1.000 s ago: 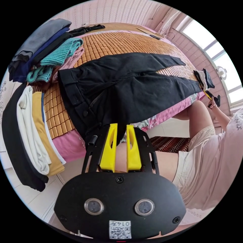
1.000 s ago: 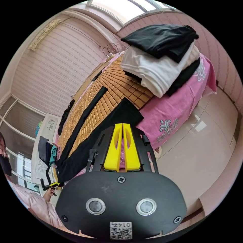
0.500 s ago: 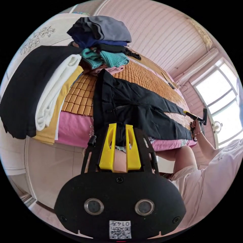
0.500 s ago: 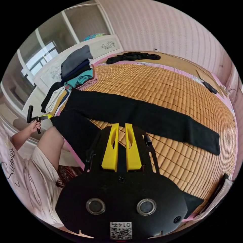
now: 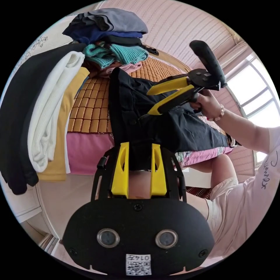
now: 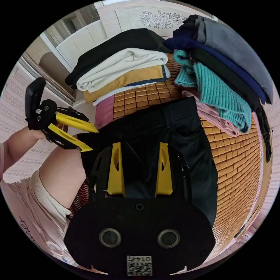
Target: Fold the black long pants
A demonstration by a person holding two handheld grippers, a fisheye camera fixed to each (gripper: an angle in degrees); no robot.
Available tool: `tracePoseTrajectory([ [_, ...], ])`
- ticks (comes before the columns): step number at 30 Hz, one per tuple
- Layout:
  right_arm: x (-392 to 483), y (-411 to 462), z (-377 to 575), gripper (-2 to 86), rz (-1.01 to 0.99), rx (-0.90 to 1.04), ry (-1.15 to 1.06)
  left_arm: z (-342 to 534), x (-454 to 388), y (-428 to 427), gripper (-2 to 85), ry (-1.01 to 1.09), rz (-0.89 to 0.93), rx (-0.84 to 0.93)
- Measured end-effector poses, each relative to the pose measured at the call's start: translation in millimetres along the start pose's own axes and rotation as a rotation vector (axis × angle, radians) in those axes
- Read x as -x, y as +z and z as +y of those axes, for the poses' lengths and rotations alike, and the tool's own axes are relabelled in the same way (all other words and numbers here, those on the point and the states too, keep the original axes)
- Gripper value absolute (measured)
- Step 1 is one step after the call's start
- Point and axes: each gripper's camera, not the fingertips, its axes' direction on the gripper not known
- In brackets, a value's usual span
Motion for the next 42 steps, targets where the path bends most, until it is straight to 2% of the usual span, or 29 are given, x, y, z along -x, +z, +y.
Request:
tracePoseTrajectory([
  [2, 3.3, 37.5, -20.5, 14.5, 0.045, 0.109, -0.009, -0.8, 2.4, -17.0, 8.7, 0.004, 0.023, -0.065],
  [6, 7.6, 46.3, -29.4, 8.4, 0.139, 0.123, -0.017, -1.4, 13.2, -43.8, 7.8, 0.016, 0.108, -0.19],
  [10, 17.8, 65.8, -41.9, 9.1, 0.178, 0.172, -0.035, -11.3, 18.3, -18.5, 8.6, 0.035, 0.032, -0.143],
  [13, 25.6, 77.3, -47.7, 9.6, 0.207, 0.178, -0.043, -17.4, 23.4, 4.0, 9.2, 0.018, 0.04, -0.082],
  [15, 25.2, 79.9, -50.5, 7.8, 0.197, 0.181, -0.027, -20.7, 23.4, 26.1, 8.9, 0.024, 0.003, 0.004],
  [18, 10.7, 74.8, -51.0, 3.3, 0.159, 0.153, 0.066, -15.3, 14.4, 32.0, 6.0, 0.103, -0.103, -0.01],
  [20, -7.1, 56.3, -44.9, 2.2, 0.025, 0.062, 0.185, -11.7, 10.3, 32.4, 4.8, 0.137, -0.121, -0.016],
  [23, -20.3, 28.0, -24.8, 1.9, -0.105, -0.094, 0.255, -6.6, 14.1, 30.0, 0.1, 0.111, -0.084, -0.052],
  [26, -25.3, 18.4, -7.2, 2.3, -0.191, -0.169, 0.253, -9.3, 18.0, 24.0, -0.8, 0.085, -0.068, -0.088],
  [30, -3.8, 38.4, -13.3, 4.5, -0.075, -0.021, 0.107, -17.8, 8.9, 27.1, -0.9, 0.163, -0.193, -0.069],
  [31, 6.8, 50.3, -16.6, 6.7, -0.024, 0.064, 0.043, -17.8, 8.4, 29.3, -0.9, 0.168, -0.203, -0.066],
  [33, 21.3, 56.6, -16.7, 8.5, 0.061, 0.114, -0.028, -15.9, 16.4, 28.4, -0.9, 0.125, -0.167, -0.086],
  [35, 30.5, 44.5, -11.9, 8.6, 0.148, 0.104, -0.057, -11.6, 26.7, 17.9, -0.8, 0.064, -0.113, -0.134],
  [37, 27.1, 25.5, -2.0, 7.5, 0.143, 0.042, -0.027, -3.1, 35.8, 1.8, -0.5, 0.006, -0.061, -0.194],
  [42, 1.6, -30.5, 60.6, 5.9, -0.036, -0.1, 0.139, 35.6, 43.9, -38.6, 7.1, -0.027, -0.05, -0.235],
])
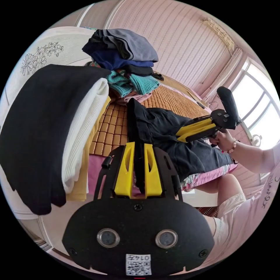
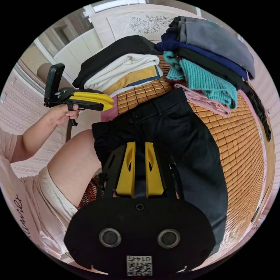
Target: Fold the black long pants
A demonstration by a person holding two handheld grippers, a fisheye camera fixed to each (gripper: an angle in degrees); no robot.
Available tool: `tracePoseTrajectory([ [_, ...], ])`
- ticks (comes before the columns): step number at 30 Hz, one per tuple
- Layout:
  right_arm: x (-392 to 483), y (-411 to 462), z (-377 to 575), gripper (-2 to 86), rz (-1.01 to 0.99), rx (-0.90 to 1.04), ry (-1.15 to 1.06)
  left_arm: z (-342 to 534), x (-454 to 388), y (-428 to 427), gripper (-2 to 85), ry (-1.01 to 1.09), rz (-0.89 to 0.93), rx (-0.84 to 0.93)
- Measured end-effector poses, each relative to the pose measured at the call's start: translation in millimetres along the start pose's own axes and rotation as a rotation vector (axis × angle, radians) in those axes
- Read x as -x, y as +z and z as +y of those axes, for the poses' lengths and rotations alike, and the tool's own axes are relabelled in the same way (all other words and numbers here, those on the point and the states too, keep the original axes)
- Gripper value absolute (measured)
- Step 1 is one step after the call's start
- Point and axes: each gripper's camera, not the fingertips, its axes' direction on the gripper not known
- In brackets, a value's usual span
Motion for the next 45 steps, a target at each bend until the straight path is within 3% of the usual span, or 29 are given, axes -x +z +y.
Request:
tracePoseTrajectory([
  [4, -21.4, -45.1, 98.3, 6.0, 0.023, -0.018, 0.19, 25.5, 5.3, -0.2, 11.7, -0.048, 0.096, 0.081],
  [8, -43.6, -95.3, 218.4, 5.0, 0.036, 0.034, 0.464, 39.6, 8.4, 23.7, 9.2, -0.111, 0.211, 0.21],
  [11, -54.2, -143.4, 301.1, 3.0, 0.045, 0.018, 0.65, 35.8, -2.4, 35.3, 0.7, -0.035, 0.108, 0.284],
  [20, -63.3, -260.0, 488.7, 1.5, 0.174, -0.08, 0.946, 14.8, 31.2, 12.2, -0.1, -0.127, -0.073, 0.354],
  [24, -75.8, -289.3, 564.0, 4.9, 0.164, -0.146, 1.112, 19.2, 31.4, -10.4, 4.2, -0.236, -0.079, 0.263],
  [35, -108.8, -372.5, 810.1, 8.8, -0.001, -0.64, 1.721, 65.7, 41.5, -25.2, 9.0, -0.579, -0.002, 0.064],
  [39, -115.6, -389.0, 847.5, 8.8, 0.035, -0.689, 1.79, 82.8, 54.5, -28.1, 8.8, -0.711, 0.076, -0.023],
  [42, -125.6, -397.5, 866.0, 8.3, 0.017, -0.69, 1.824, 86.8, 56.2, -31.2, 9.2, -0.716, -0.036, -0.003],
  [45, -130.9, -411.7, 876.4, 4.1, -0.005, -0.725, 1.823, 87.1, 57.2, -28.2, 10.9, -0.742, -0.033, 0.023],
])
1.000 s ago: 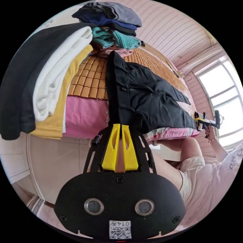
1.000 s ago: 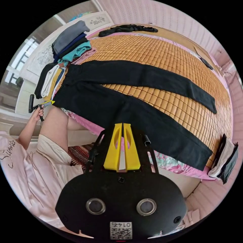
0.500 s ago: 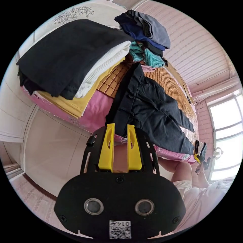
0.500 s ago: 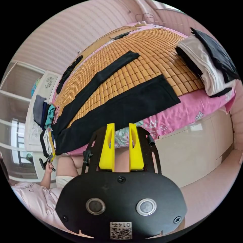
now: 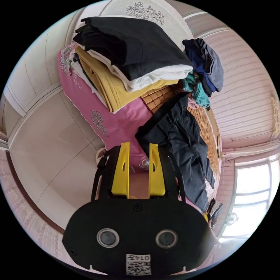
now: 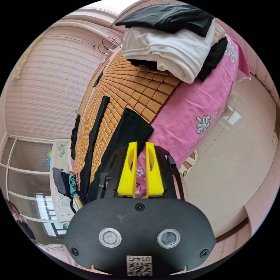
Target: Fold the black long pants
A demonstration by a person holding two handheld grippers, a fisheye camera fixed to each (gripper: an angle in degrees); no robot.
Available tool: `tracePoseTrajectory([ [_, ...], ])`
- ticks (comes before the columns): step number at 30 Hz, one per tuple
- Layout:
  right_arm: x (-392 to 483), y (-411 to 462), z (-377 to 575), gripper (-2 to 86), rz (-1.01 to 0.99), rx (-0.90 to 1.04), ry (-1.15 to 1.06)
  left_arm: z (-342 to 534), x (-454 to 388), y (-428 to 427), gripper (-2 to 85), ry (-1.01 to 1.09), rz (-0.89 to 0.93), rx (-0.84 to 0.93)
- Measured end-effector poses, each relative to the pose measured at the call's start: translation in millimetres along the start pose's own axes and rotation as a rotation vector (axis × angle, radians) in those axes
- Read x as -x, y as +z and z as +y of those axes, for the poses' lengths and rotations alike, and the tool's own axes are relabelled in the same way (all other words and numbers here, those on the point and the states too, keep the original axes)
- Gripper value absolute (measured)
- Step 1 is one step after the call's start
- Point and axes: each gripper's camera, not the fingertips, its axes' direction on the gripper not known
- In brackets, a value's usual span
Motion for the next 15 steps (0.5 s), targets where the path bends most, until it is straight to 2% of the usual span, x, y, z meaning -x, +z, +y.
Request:
tracePoseTrajectory([
  [2, 7.5, -11.9, -8.5, 1.9, 0.014, 0.013, -0.034, 1.2, -3.1, -0.2, 11.7, -0.01, 0.008, -0.02],
  [6, 20.0, -35.7, -21.1, 0.9, 0.006, 0.034, -0.093, 3.9, -8.8, -2.9, 13.6, -0.015, -0.089, -0.066],
  [9, 30.9, -53.3, -33.6, 0.7, -0.005, 0.061, -0.13, 5.7, -3.5, -0.5, 13.5, -0.049, -0.055, -0.065],
  [13, 57.0, -64.1, -47.2, 0.5, 0.079, 0.11, -0.218, 3.7, -2.4, 12.9, 12.9, -0.066, -0.058, -0.024],
  [15, 68.3, -66.6, -51.1, 0.5, 0.105, 0.123, -0.249, 4.4, -0.2, 17.8, 10.0, -0.08, 0.02, -0.018],
])
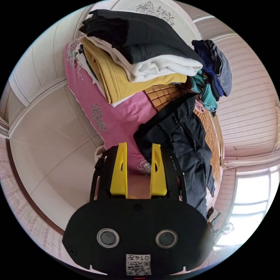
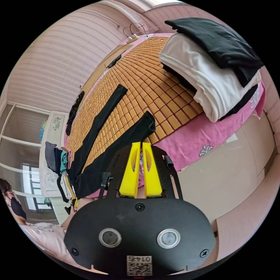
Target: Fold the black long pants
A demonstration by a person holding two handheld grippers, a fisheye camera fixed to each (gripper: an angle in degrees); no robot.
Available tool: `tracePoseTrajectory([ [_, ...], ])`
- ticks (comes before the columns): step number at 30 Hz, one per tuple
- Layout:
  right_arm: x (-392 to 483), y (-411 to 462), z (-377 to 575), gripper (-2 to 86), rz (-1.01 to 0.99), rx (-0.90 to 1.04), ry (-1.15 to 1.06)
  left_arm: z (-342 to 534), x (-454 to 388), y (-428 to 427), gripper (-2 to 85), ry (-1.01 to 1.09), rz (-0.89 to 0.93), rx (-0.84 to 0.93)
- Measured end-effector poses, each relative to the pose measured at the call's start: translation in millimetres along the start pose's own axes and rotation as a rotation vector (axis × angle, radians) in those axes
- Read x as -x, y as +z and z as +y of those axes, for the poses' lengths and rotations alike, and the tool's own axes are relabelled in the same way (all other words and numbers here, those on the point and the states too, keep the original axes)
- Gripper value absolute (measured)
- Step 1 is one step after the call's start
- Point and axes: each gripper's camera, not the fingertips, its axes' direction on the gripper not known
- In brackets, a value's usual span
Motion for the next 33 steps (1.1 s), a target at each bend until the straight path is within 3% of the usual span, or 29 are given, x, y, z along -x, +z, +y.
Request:
tracePoseTrajectory([
  [3, 14.9, -7.1, -8.8, 0.5, 0.018, 0.006, -0.036, -2.0, 0.4, 6.6, 6.2, -0.037, 0.115, 0.069],
  [8, 71.3, -12.8, -35.9, 0.5, 0.167, 0.031, -0.238, -13.0, -42.9, -15.2, 3.2, 0.182, -0.027, 0.096],
  [13, 135.3, -6.6, -102.0, 0.8, 0.22, 0.056, -0.342, -42.5, -101.5, -45.4, 2.7, 0.295, 0.157, -0.003],
  [17, 171.2, 25.1, -187.3, 2.3, 0.178, 0.091, -0.224, -91.4, -167.9, -31.0, 4.5, 0.327, 0.243, -0.134],
  [23, 171.2, 80.5, -210.2, 15.0, 0.145, 0.097, -0.047, -99.3, -197.8, 12.1, 9.9, 0.219, 0.192, -0.224],
  [28, 158.2, 119.9, -191.2, 15.8, 0.206, 0.075, -0.063, -77.8, -194.5, 38.1, 12.6, 0.276, -0.081, -0.136],
  [33, 172.1, 142.5, -175.4, 11.3, 0.108, -0.03, -0.11, -61.0, -215.3, 79.8, 15.4, 0.418, -0.273, -0.041],
])
